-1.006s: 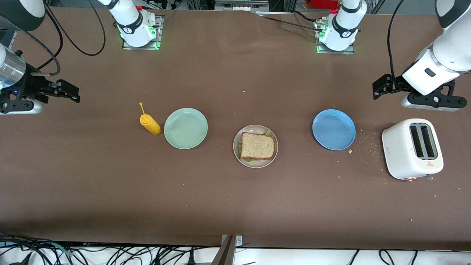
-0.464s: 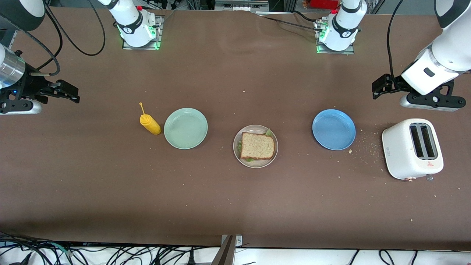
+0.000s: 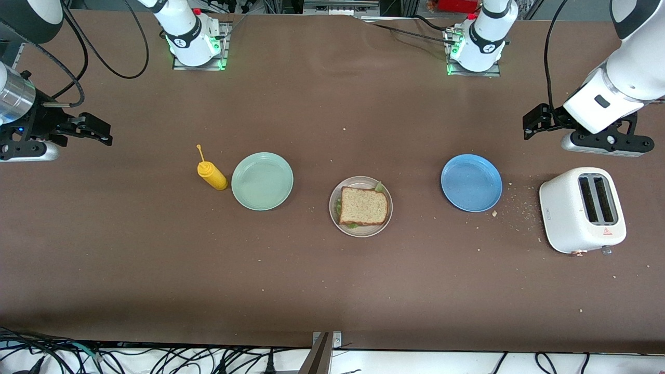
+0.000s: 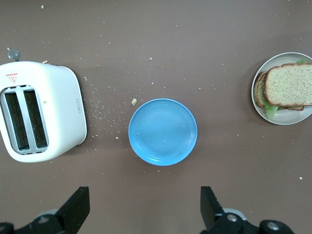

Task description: Make sandwich in beige plate with both arms

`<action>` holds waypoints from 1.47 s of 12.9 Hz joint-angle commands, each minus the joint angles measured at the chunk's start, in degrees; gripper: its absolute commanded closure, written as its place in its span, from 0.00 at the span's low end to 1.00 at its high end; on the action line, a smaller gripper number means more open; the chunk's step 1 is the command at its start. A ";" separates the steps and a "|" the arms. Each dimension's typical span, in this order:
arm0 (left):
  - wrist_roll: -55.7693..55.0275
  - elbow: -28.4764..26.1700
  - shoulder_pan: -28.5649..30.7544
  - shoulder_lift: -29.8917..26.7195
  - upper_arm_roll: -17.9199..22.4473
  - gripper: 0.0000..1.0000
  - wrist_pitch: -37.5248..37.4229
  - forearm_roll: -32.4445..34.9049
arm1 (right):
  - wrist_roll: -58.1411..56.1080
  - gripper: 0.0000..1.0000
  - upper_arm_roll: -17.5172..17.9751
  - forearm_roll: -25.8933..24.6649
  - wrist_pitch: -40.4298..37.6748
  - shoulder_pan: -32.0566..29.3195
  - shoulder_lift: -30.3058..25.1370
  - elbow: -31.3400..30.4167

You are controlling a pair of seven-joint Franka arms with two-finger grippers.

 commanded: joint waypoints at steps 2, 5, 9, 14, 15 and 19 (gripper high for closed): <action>0.38 -0.02 -0.30 -0.38 0.31 0.00 -0.45 -0.96 | 0.85 0.00 0.15 0.34 -0.15 0.00 -0.13 0.76; 0.38 0.06 -0.30 -0.38 0.40 0.00 -0.45 -0.96 | 0.68 0.00 0.15 0.34 -0.15 0.00 -0.04 0.76; 0.38 0.06 -0.30 -0.30 0.31 0.00 -0.45 -0.96 | 0.68 0.00 0.07 0.34 -0.15 -0.08 -0.04 0.76; 0.38 0.06 0.05 -0.30 0.40 0.00 -0.45 -0.96 | 0.50 0.00 0.15 0.34 -0.06 0.00 -0.04 0.76; 0.38 0.32 0.13 -0.30 0.40 0.00 -0.45 -0.87 | 0.50 0.00 0.07 0.34 -0.15 -0.08 -0.04 0.76; 0.38 1.47 -0.04 0.49 0.40 0.00 -0.45 -0.87 | 0.50 0.00 0.15 0.43 -0.15 0.00 -0.04 0.76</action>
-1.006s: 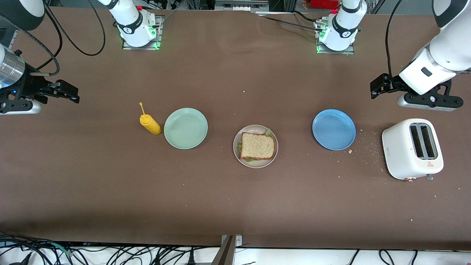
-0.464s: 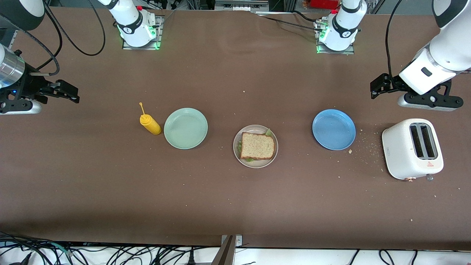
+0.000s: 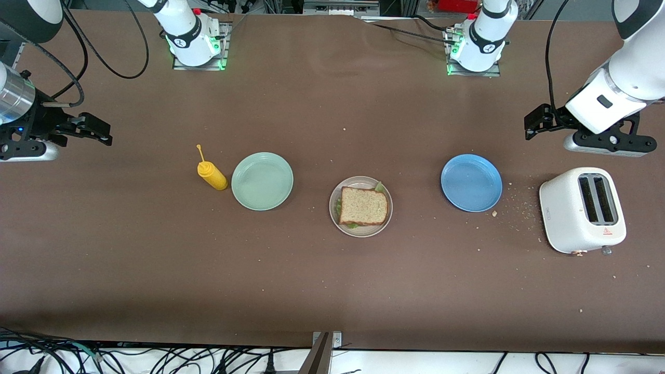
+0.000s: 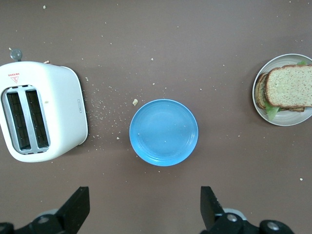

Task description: Make sandwich in beige plate with both arms

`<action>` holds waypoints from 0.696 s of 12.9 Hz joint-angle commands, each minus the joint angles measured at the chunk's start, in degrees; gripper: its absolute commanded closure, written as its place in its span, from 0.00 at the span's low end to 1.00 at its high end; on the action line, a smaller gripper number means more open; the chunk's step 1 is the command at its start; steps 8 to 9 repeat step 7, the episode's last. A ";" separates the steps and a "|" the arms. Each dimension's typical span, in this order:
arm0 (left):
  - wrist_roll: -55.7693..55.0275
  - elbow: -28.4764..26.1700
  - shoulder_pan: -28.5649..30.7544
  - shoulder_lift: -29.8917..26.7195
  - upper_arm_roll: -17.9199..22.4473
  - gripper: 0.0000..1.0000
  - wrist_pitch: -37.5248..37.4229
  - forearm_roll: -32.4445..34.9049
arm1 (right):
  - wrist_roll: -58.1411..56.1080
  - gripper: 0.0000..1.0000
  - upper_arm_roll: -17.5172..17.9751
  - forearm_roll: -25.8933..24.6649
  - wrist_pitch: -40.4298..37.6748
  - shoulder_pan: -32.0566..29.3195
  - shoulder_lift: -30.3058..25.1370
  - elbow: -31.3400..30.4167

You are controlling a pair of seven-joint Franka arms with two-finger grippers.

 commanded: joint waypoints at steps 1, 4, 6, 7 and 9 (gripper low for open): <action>0.29 1.39 -0.17 0.48 0.15 0.00 -0.58 -0.87 | 0.50 0.00 0.14 0.43 -0.17 0.00 0.04 0.68; 0.29 1.57 -0.26 0.75 0.06 0.00 -0.49 -0.87 | 0.06 0.00 -0.03 0.43 -0.08 -0.18 0.13 0.68; 0.38 1.66 -0.08 0.75 0.15 0.00 -0.58 -0.96 | 0.15 0.00 -0.12 0.43 -0.09 -0.18 0.13 0.68; 0.38 1.57 -0.17 0.75 0.15 0.00 -0.58 -0.96 | 0.15 0.00 -0.03 0.43 -0.08 -0.18 0.13 0.68; 0.38 1.57 -0.17 0.75 0.15 0.00 -0.58 -0.96 | 0.15 0.00 -0.03 0.43 -0.08 -0.18 0.13 0.68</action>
